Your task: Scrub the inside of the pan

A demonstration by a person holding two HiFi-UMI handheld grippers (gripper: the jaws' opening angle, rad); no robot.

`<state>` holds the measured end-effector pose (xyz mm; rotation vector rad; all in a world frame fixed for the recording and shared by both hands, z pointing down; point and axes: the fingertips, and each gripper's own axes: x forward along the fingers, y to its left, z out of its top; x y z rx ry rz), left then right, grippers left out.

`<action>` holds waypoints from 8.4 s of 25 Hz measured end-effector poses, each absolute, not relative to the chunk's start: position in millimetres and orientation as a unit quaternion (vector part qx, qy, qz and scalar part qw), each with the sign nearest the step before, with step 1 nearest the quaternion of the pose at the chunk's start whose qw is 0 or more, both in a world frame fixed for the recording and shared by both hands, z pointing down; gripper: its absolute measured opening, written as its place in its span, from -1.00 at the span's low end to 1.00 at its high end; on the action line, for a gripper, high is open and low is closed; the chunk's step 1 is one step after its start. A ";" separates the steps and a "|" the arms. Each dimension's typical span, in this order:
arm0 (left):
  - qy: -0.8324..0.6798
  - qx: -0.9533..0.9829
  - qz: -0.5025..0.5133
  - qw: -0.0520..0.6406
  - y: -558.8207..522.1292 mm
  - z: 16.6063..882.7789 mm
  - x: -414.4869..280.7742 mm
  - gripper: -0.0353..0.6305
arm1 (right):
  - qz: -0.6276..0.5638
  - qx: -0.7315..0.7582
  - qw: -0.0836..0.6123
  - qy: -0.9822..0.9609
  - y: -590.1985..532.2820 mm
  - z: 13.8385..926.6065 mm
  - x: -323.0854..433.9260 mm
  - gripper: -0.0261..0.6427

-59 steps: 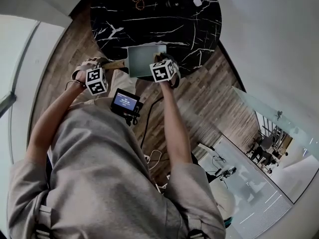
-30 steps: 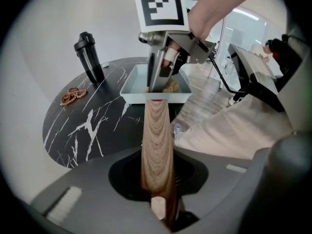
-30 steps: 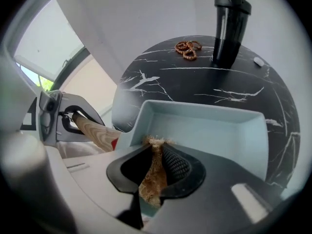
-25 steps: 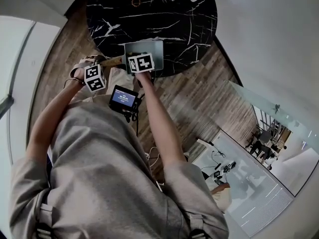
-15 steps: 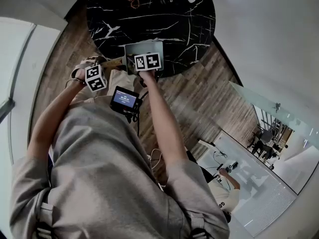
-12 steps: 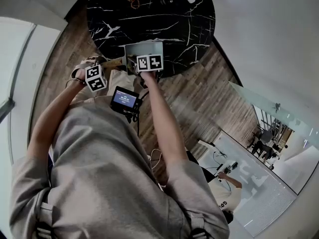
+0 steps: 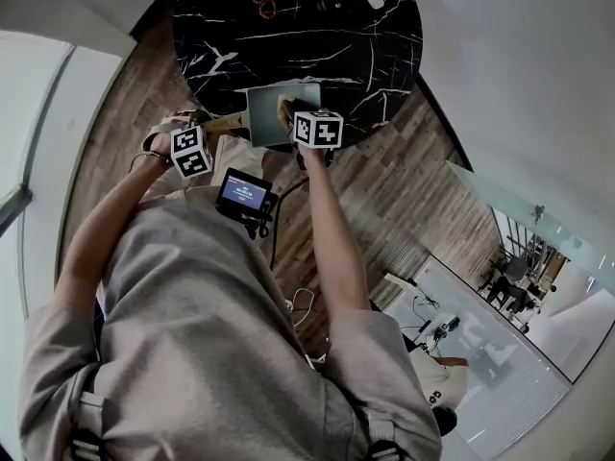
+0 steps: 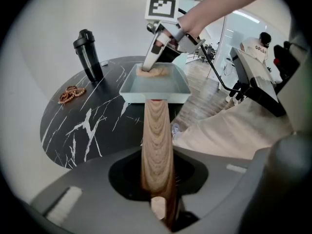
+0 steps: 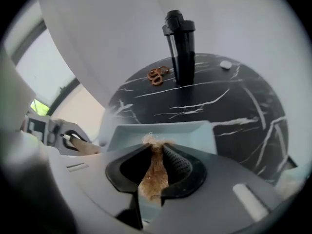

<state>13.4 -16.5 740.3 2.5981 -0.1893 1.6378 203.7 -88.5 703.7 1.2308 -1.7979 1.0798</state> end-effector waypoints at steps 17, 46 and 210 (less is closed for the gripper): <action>-0.057 0.852 0.521 0.020 -15.4 735.1 16.9 -0.70 | 0.338 0.576 0.413 -0.619 -120.7 730.1 244.8 -0.67; -0.045 0.853 0.519 0.025 -10.9 737.4 20.7 -0.71 | 0.414 0.421 0.393 -0.705 -103.3 734.8 119.4 -0.68; -0.335 0.941 0.026 -0.053 352.0 281.5 -131.2 -0.84 | -0.094 0.627 0.033 -0.772 424.4 240.3 1.7 -0.61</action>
